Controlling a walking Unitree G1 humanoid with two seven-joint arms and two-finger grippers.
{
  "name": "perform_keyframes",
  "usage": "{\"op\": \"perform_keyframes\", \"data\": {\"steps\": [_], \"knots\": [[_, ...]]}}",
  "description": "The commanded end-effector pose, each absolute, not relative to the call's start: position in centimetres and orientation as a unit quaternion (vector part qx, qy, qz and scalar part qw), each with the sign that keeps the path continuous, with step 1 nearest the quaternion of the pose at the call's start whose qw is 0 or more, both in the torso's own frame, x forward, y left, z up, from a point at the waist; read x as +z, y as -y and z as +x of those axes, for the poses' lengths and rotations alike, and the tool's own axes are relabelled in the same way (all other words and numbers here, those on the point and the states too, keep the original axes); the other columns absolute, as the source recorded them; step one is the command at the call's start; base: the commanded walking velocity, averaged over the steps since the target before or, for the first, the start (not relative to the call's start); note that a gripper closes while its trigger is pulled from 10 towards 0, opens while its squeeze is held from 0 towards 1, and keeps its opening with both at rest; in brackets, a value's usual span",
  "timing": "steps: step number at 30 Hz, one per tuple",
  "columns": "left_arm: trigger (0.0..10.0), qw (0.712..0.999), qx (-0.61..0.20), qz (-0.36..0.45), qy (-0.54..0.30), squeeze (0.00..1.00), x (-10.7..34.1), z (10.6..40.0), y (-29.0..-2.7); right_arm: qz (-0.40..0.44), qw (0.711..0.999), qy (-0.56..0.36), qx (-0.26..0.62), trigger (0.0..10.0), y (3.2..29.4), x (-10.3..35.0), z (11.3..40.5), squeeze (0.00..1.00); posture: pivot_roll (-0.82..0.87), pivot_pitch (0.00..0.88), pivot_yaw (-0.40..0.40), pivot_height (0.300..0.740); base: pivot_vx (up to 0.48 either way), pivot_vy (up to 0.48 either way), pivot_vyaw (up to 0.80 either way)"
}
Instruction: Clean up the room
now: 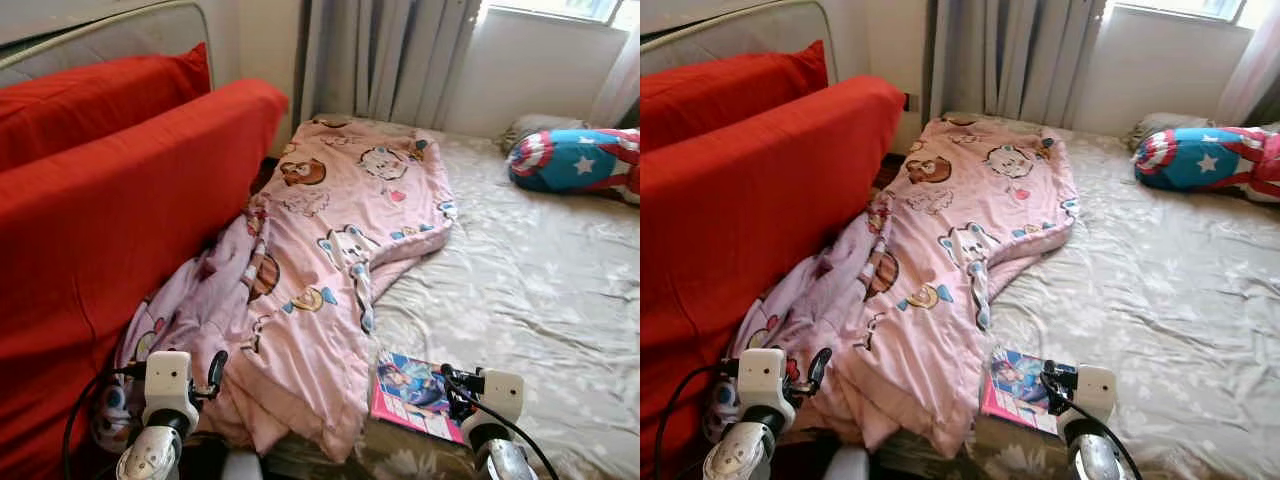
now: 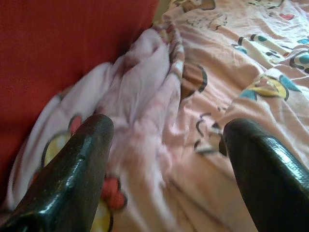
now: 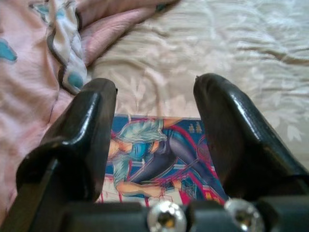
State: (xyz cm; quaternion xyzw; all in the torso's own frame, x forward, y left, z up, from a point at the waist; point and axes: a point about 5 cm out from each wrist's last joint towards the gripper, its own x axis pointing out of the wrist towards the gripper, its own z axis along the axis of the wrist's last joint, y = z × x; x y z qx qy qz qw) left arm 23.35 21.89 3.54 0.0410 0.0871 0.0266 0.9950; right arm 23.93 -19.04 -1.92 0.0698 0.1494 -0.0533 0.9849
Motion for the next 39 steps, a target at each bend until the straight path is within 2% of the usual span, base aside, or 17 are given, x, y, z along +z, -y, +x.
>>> {"op": "perform_keyframes", "data": {"steps": [1,7,17,30,34,39], "knots": [[10.0,0.996,0.012,0.037,-0.08,0.0,4.0,24.0,-21.1,0.068,0.983,-0.156,-0.07,10.0,19.9,-2.2,23.5,0.0,0.1,0.0,-0.101,0.64,0.319,0.0,0.0],[10.0,0.996,0.013,0.04,-0.076,0.0,4.3,24.4,-21.2,0.069,0.983,-0.152,-0.073,10.0,20.0,-2.0,23.9,0.0,0.09,0.0,-0.094,0.64,0.3,0.0,0.0],[10.0,0.995,0.012,0.054,-0.077,0.0,4.5,24.4,-21.8,0.077,0.977,-0.16,-0.121,10.0,21.9,-2.2,23.4,0.0,0.11,0.0,-0.066,0.64,0.0,0.0,0.0],[10.0,0.996,0.017,0.051,-0.073,0.0,5.0,25.9,-21.9,0.09,0.976,-0.15,-0.131,10.0,22.0,-1.9,23.9,0.0,0.11,0.0,-0.049,0.64,0.0,0.0,0.0],[10.0,0.996,0.022,0.051,-0.072,0.0,5.0,25.8,-22.2,0.087,0.972,-0.176,-0.129,10.0,22.1,-2.4,23.7,0.0,0.12,0.0,-0.049,0.64,0.0,0.0,0.0],[10.0,0.996,0.023,0.049,-0.075,0.0,4.8,25.8,-22.1,0.08,0.978,-0.147,-0.122,10.0,22.2,-1.6,24.3,0.0,0.1,0.0,-0.056,0.612,0.0,0.0,0.0]]}}
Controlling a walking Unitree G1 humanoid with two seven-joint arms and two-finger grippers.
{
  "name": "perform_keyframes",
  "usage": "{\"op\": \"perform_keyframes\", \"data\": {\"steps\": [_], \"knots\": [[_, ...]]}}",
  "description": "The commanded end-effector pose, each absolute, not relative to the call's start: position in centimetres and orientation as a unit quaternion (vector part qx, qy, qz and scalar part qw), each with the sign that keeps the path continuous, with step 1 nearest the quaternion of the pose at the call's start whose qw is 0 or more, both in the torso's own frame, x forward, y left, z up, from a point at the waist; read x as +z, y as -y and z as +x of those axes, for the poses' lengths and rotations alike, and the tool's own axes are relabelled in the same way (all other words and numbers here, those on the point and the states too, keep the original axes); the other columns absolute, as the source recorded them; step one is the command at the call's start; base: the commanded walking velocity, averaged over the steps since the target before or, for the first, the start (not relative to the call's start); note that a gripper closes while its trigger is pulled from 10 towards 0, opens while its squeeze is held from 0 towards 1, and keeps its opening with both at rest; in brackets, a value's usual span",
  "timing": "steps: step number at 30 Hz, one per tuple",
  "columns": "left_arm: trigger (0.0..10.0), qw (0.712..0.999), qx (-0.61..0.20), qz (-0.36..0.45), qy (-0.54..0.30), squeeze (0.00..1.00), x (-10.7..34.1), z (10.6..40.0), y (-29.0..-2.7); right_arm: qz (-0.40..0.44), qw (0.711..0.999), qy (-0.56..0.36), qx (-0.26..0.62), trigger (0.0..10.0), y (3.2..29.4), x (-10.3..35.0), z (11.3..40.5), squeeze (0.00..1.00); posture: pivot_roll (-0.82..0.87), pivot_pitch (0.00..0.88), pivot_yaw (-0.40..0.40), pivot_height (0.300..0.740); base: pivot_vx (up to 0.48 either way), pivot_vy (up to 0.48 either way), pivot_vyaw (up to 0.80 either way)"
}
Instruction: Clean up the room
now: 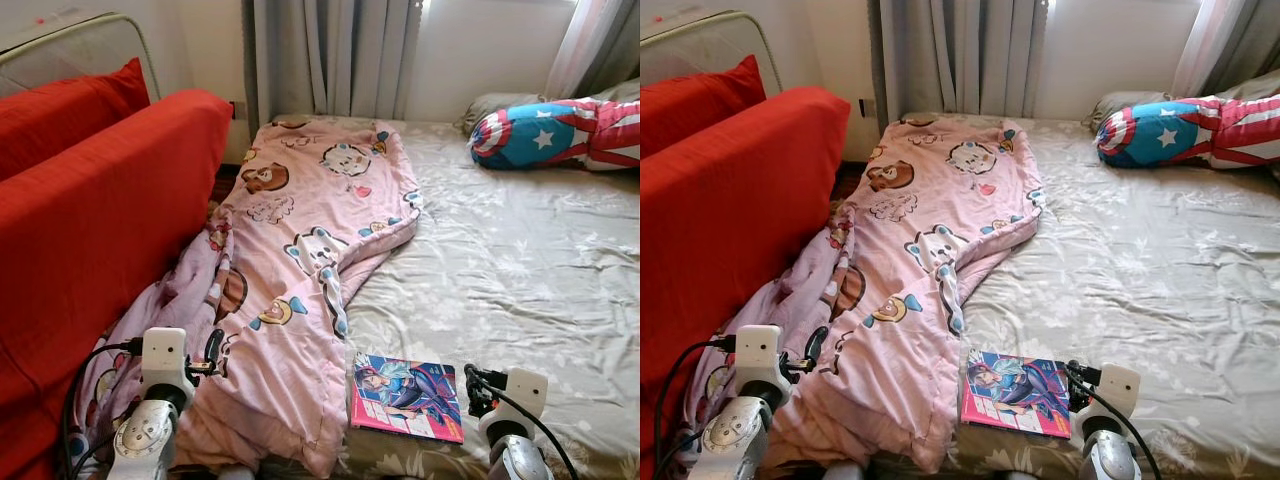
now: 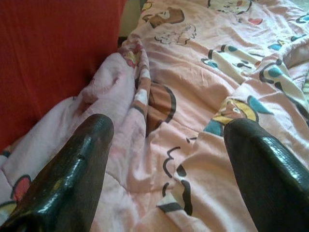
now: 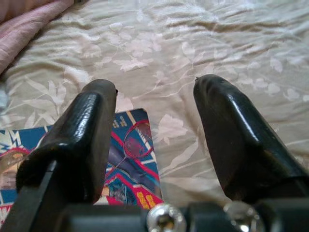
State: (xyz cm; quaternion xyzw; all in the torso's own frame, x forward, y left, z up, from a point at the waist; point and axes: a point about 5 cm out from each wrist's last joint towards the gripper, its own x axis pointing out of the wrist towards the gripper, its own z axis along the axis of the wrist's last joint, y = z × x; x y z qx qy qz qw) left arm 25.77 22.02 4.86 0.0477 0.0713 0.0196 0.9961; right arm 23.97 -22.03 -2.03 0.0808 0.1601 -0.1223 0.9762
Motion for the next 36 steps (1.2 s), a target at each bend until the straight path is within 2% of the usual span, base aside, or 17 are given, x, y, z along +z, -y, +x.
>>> {"op": "perform_keyframes", "data": {"steps": [1,7,13,21,28,36], "knots": [[10.0,0.996,0.023,0.049,-0.073,0.0,4.9,25.8,-22.0,0.085,0.979,-0.14,-0.122,10.0,22.2,-1.4,24.4,0.0,0.1,0.0,-0.057,0.612,0.0,0.0,0.0],[10.0,0.996,0.022,0.048,-0.071,0.0,5.0,25.8,-21.9,0.08,0.978,-0.146,-0.122,10.0,22.5,-1.3,24.8,0.0,0.09,0.0,-0.051,0.612,0.0,0.0,0.0],[10.0,0.995,0.022,0.063,-0.076,0.0,5.2,25.2,-22.7,0.131,0.964,-0.174,-0.154,10.0,22.7,-1.8,25.1,0.0,0.12,0.021,-0.018,0.612,0.0,0.0,0.0],[10.0,0.994,0.012,0.073,-0.084,0.0,5.1,25.5,-22.7,0.124,0.967,-0.166,-0.149,10.0,23.1,-1.1,26.0,0.0,0.11,0.044,-0.002,0.612,0.0,0.0,0.0],[10.0,0.994,0.015,0.069,-0.088,0.0,5.1,25.3,-22.3,0.13,0.967,-0.18,-0.128,10.0,22.4,-1.8,25.3,0.0,0.13,0.057,-0.024,0.612,0.0,-0.434,0.0],[10.0,0.993,0.019,0.07,-0.098,0.0,4.7,24.0,-22.4,0.154,0.961,-0.2,-0.113,10.0,21.9,-2.6,24.8,0.0,0.13,0.085,-0.016,0.612,0.0,0.0,0.0]]}}
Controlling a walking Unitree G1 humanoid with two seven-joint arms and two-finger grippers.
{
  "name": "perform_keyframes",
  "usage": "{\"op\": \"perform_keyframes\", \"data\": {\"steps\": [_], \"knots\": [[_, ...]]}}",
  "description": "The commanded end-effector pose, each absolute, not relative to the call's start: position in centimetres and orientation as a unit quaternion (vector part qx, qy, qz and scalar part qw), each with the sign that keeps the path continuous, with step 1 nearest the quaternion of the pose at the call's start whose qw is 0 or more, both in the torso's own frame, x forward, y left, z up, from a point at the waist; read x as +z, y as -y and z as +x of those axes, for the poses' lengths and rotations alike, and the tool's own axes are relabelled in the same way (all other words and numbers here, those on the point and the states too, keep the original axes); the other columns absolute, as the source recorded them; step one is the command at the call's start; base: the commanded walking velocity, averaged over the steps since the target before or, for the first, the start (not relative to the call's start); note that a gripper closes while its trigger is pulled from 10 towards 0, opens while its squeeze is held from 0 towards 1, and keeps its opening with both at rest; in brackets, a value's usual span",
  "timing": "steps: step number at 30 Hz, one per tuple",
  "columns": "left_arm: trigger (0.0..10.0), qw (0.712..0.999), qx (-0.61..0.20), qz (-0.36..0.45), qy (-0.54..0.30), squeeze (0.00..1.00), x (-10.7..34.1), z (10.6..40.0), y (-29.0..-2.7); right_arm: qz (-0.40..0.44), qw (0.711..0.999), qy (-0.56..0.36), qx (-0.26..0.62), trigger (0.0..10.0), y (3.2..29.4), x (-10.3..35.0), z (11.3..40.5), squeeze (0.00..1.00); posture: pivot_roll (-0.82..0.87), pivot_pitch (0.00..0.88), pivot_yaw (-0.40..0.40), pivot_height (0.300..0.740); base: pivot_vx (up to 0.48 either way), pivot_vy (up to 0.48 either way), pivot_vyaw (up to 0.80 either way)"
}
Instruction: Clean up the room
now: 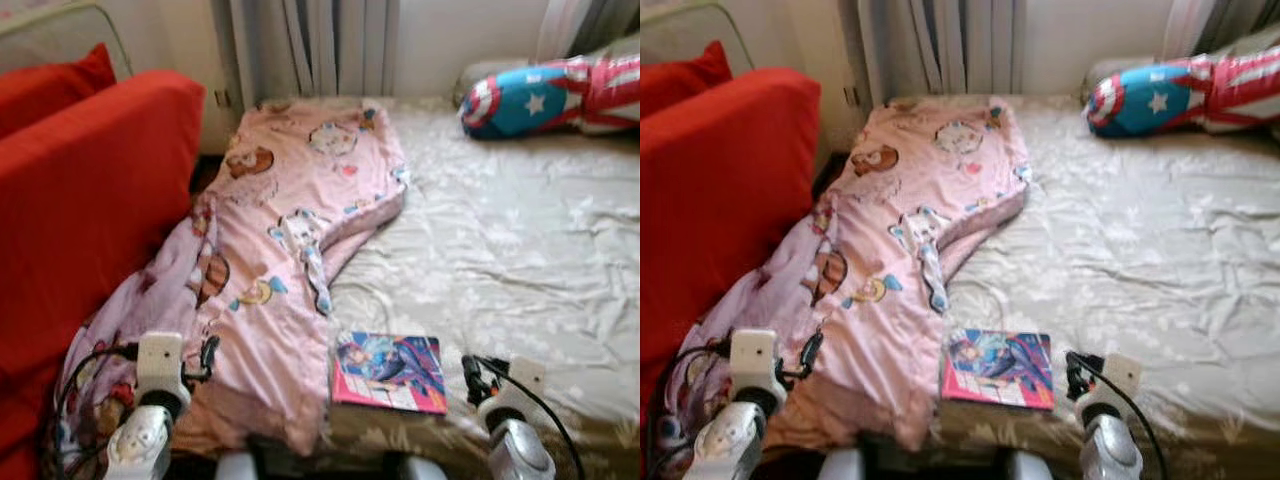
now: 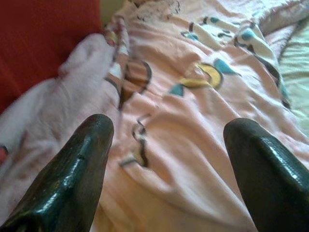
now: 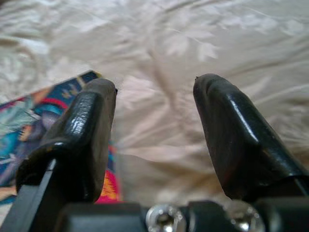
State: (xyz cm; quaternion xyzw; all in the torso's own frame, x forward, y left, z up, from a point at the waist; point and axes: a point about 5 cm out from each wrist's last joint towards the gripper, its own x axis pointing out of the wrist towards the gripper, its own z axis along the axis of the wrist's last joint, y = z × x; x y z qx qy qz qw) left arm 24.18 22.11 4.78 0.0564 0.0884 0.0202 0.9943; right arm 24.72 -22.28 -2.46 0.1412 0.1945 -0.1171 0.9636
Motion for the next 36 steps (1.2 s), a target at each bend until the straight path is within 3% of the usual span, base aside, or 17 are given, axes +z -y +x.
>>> {"op": "perform_keyframes", "data": {"steps": [1,5,12,21,36], "knots": [[10.0,0.992,0.018,0.07,-0.099,0.0,4.6,24.0,-22.4,0.155,0.961,-0.2,-0.111,10.0,21.9,-2.6,24.8,0.0,0.13,0.085,-0.016,0.612,0.0,0.0,0.0],[10.0,0.992,0.014,0.068,-0.105,0.0,4.3,24.0,-22.0,0.152,0.961,-0.206,-0.102,10.0,22.0,-2.6,24.9,0.0,0.11,0.109,-0.012,0.612,0.0,0.0,0.0],[10.0,0.992,0.009,0.067,-0.104,0.0,4.7,23.5,-21.6,0.231,0.952,-0.198,-0.02,10.0,19.7,-2.4,25.7,0.0,0.12,0.175,-0.025,0.612,0.0,0.0,0.0],[10.0,0.992,0.027,0.075,-0.102,0.0,5.3,22.6,-22.4,0.25,0.944,-0.213,-0.023,10.0,19.0,-2.9,25.3,0.0,0.16,0.232,-0.03,0.612,0.0,0.0,0.0],[10.0,0.993,0.011,0.061,-0.097,0.0,5.1,24.8,-20.4,0.196,0.965,-0.168,-0.039,10.0,20.0,-0.8,27.5,0.0,0.11,0.182,-0.02,0.597,0.0,0.0,0.0]]}}
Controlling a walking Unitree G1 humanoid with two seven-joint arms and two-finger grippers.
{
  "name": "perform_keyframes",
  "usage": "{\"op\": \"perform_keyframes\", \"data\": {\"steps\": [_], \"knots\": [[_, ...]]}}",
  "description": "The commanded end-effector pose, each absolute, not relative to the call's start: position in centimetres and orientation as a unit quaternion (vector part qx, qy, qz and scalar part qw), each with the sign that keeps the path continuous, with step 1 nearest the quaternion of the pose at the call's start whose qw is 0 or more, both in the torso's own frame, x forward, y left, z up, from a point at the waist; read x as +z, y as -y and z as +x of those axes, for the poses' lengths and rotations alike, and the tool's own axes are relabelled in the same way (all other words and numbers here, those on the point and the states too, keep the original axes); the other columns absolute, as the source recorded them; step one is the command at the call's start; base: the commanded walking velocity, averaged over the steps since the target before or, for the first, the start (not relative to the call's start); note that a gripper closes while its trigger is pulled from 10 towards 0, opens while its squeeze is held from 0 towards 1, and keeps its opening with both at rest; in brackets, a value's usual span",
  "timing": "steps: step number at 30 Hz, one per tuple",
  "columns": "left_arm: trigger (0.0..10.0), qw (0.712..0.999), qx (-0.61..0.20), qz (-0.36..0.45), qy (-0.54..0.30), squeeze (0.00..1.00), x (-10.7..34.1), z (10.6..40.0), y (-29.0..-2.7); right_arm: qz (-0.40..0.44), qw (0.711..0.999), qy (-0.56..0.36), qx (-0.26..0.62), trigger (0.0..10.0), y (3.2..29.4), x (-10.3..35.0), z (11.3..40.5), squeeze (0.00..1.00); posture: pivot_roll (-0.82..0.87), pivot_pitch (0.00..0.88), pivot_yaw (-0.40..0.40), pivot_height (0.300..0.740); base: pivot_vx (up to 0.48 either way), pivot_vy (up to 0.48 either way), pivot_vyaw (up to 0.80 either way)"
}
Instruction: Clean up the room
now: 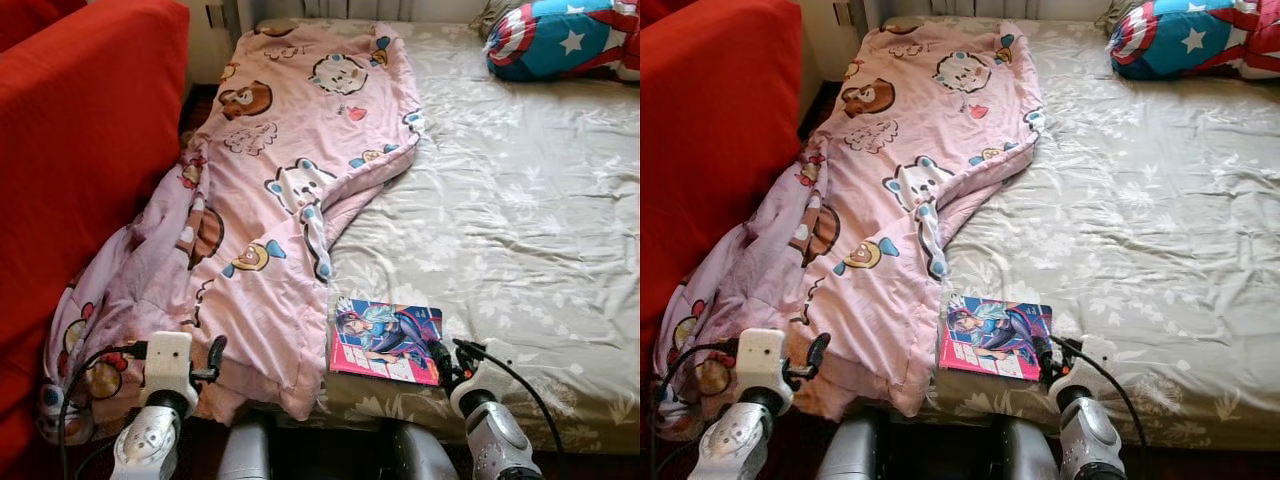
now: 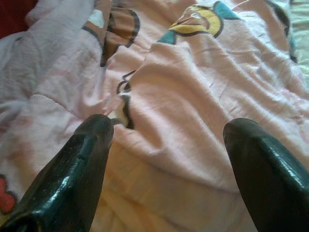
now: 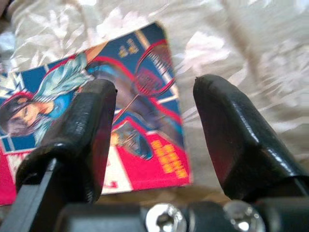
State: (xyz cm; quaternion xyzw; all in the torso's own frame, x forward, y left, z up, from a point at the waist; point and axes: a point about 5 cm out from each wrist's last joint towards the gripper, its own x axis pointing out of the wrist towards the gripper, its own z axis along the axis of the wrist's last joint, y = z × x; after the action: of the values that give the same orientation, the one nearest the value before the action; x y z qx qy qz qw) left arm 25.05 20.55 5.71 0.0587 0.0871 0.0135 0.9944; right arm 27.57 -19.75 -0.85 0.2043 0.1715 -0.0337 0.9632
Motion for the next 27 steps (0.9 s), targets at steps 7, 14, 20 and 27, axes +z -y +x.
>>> {"op": "perform_keyframes", "data": {"steps": [7,14,20,27], "knots": [[10.0,0.994,0.015,0.06,-0.093,0.0,5.0,25.5,-20.5,0.192,0.966,-0.163,-0.067,10.0,21.0,-1.1,26.8,0.0,0.08,0.166,-0.031,0.583,0.0,0.0,0.0],[10.0,0.994,0.015,0.061,-0.094,0.0,4.7,25.8,-20.4,0.184,0.967,-0.169,-0.055,10.0,20.7,-1.0,27.1,0.0,0.08,0.16,-0.026,0.583,0.0,0.0,0.0],[10.0,0.995,0.027,0.06,-0.081,0.0,5.1,26.7,-20.7,0.188,0.965,-0.174,-0.053,10.0,20.4,-0.7,27.7,0.0,0.1,0.128,-0.06,0.583,0.0,0.0,0.0],[10.0,0.995,0.037,0.061,-0.067,0.0,5.3,26.7,-20.5,0.197,0.962,-0.184,-0.043,10.0,19.9,-0.6,28.1,0.0,0.11,0.136,-0.096,0.583,0.0,0.0,0.0]]}}
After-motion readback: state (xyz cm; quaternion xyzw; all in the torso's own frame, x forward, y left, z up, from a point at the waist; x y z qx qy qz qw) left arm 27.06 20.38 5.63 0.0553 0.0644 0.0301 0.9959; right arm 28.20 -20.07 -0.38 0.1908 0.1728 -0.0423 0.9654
